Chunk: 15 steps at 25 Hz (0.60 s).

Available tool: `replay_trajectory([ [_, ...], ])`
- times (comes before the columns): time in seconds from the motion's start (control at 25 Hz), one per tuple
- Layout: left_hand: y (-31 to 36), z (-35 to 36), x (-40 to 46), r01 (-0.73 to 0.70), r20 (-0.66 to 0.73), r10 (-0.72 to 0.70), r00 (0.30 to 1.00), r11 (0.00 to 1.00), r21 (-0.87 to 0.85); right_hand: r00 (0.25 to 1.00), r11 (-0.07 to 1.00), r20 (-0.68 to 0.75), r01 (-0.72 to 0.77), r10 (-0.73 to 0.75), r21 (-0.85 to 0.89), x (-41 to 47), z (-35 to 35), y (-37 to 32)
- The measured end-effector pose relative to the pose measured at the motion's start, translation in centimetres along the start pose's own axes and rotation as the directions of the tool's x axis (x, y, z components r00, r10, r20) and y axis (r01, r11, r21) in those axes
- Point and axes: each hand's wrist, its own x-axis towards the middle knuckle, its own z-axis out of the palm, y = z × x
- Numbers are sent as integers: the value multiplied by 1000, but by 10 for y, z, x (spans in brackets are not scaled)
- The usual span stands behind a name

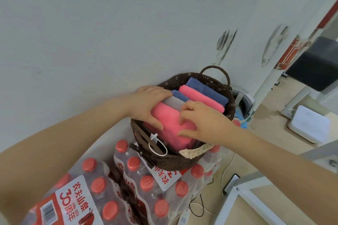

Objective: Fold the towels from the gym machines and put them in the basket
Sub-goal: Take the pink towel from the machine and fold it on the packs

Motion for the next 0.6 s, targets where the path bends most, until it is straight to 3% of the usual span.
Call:
replay_trajectory([
  [0.08, -1, -1, 3, -34, -53, 36, 998, 999, 38, 985, 986, -48, -167, 165, -25, -8, 7, -8],
  [0.2, -1, 2, 5, -65, -109, 72, 991, 996, 68, 963, 967, -100, -253, 251, -5, -10, 14, -20],
  [0.4, 1, 6, 6, -104, -144, 103, 984, 995, -5, 923, 918, -123, -379, 365, -115, -24, 7, -15],
  [0.48, 7, -1, 9, -128, -53, 129, 990, 992, 14, 895, 892, -89, -444, 437, -84, -21, 4, -7],
  [0.6, 20, -6, 21, -204, 98, 195, 976, 975, 88, 830, 834, 79, -547, 552, -76, -4, 3, 7],
])
